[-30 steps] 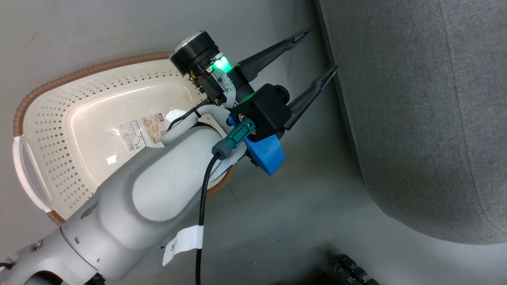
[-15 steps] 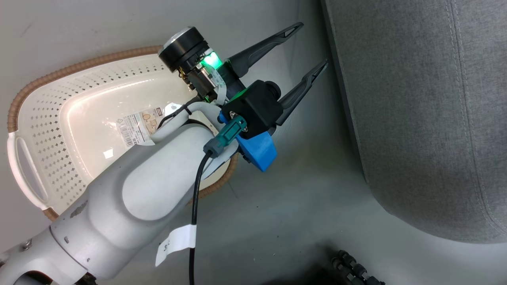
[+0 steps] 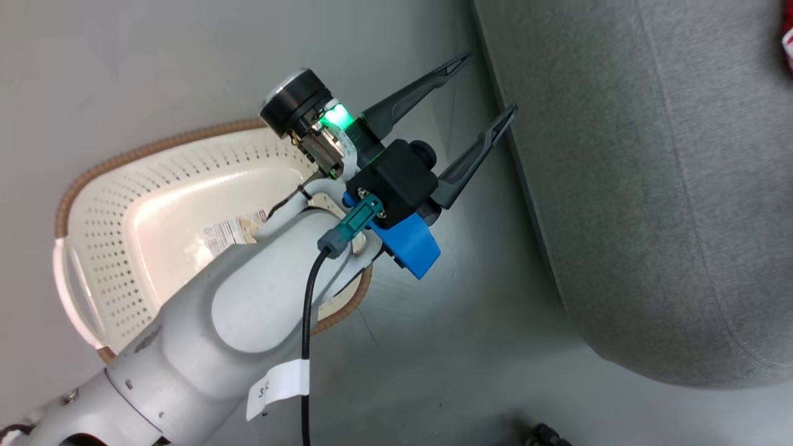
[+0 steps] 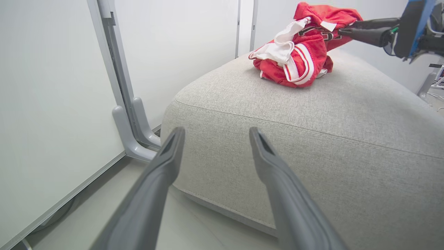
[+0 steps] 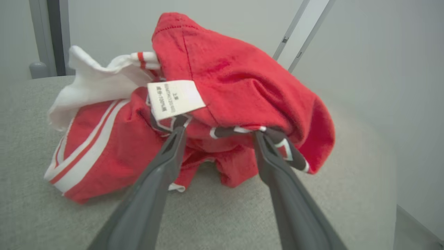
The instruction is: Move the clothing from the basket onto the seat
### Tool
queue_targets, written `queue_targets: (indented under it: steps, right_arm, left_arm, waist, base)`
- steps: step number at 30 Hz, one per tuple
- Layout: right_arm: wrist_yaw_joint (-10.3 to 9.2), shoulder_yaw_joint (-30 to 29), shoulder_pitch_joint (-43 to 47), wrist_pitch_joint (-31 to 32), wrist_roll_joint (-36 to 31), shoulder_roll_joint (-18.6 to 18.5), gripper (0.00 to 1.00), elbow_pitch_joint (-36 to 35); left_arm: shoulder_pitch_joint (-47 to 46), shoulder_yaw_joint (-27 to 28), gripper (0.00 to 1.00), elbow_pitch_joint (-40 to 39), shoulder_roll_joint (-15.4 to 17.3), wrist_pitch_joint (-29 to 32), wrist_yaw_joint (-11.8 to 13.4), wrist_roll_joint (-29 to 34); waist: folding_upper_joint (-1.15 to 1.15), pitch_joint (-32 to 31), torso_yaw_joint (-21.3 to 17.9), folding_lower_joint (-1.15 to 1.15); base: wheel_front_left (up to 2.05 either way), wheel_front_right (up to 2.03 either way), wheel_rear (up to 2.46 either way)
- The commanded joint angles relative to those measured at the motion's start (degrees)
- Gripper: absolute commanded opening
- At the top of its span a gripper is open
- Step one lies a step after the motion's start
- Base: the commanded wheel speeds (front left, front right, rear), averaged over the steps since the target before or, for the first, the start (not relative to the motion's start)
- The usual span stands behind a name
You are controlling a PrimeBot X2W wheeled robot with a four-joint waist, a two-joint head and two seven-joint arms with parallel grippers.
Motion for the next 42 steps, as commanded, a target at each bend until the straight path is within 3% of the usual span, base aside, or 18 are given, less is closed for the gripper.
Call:
queue_targets:
  steps: [1,12,20,27,34,42]
  right_arm:
    - [0.0,0.1,2.0,-0.1,0.4,0.6,1.0,-0.3]
    - [0.01,4.4,13.9,-0.1,0.5,2.3,1.0,-7.4]
    - [0.01,13.9,17.0,-0.1,0.6,1.4,1.0,-12.7]
    - [0.01,22.8,17.9,0.0,0.8,2.4,1.0,-14.9]
    - [0.01,30.6,18.9,-0.1,1.6,4.2,1.0,-14.1]
    - [0.01,34.7,20.7,-0.1,2.8,7.0,1.0,-13.1]
  left_arm:
    - [0.7,0.3,1.0,0.3,-0.1,-0.5,0.3,-0.3]
    - [7.9,4.4,1.0,1.6,-1.8,-1.7,2.0,-3.0]
    - [17.7,14.7,1.0,-2.3,-1.3,-1.7,4.9,-2.5]
    - [25.2,24.4,1.0,-4.5,-1.3,-1.8,5.7,0.2]
    - [31.9,32.9,1.0,-5.9,-2.3,-1.7,5.2,2.9]
    - [38.8,40.7,1.0,-6.5,-4.3,-1.8,3.4,5.6]
  waist:
    - [0.0,-2.5,0.2,0.0]
    - [0.0,-14.2,0.7,0.0]
    - [0.0,-22.1,3.8,0.0]
    - [0.0,-26.9,7.9,0.0]
    - [0.0,-31.0,12.0,0.0]
    - [0.0,-34.6,15.1,0.0]
  base:
    - [0.0,0.0,0.0]
    - [0.0,0.0,0.0]
    - [0.0,0.0,0.0]
    - [0.0,0.0,0.0]
    - [0.0,0.0,0.0]
    - [0.0,0.0,0.0]
